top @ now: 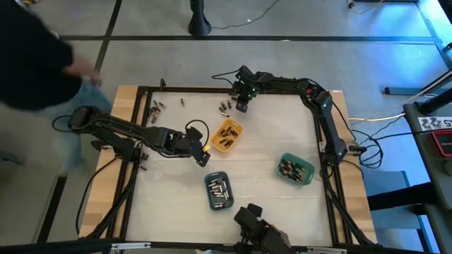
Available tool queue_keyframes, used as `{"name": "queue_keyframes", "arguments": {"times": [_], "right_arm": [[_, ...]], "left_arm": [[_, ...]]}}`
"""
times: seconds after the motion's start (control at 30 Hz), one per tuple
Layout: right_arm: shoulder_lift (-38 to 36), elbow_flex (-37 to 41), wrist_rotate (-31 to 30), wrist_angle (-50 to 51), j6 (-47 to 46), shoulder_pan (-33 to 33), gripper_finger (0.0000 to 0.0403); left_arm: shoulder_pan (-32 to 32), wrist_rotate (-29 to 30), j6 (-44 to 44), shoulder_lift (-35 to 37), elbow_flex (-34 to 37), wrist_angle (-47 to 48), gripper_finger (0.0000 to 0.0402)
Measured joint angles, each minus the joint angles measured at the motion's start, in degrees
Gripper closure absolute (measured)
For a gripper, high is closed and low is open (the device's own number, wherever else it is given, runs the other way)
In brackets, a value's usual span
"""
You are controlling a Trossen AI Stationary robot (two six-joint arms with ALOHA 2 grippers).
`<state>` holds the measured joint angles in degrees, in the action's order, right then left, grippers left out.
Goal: Sort batteries
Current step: Put the black battery into the green bin
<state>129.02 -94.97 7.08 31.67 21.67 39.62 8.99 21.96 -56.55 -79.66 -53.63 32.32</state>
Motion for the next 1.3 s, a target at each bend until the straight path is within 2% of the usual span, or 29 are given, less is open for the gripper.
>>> {"name": "queue_keyframes", "arguments": {"times": [0.23, 0.47, 0.67, 0.83, 1.03, 1.13, 1.3], "right_arm": [[-1.9, 0.2, -0.7, 3.7, -0.4, 0.1, 0.0367], [-9.2, 0.3, -1.0, 12.6, -0.4, 0.3, 0.0367], [-15.6, 0.4, -0.4, 24.3, -0.2, -0.8, 0.0367], [-21.2, 1.7, 0.4, 36.0, -0.3, -4.8, 0.0367], [-36.3, 12.3, 2.9, 39.7, -4.1, -12.3, 0.0367], [-46.5, 20.5, 4.6, 38.0, -10.6, -16.7, 0.0367], [-63.0, 35.1, 4.4, 35.0, -26.7, -25.2, 0.0367]], "left_arm": [[0.6, 0.0, 0.1, 0.0, 0.0, 0.0, 0.0229], [0.5, 0.1, 1.5, 0.0, 0.0, 0.0, 0.0229], [0.5, 1.2, 1.6, 0.0, 0.0, 0.0, 0.0229], [0.5, 2.3, 1.7, 0.0, 0.0, -0.3, 0.0229], [0.5, 2.5, 4.5, 0.0, 0.0, -3.5, 0.0229], [0.5, 2.7, 7.6, 0.0, 0.0, -6.1, 0.0229], [-0.3, 2.6, 12.7, 0.0, 0.0, -10.4, 0.0229]]}}
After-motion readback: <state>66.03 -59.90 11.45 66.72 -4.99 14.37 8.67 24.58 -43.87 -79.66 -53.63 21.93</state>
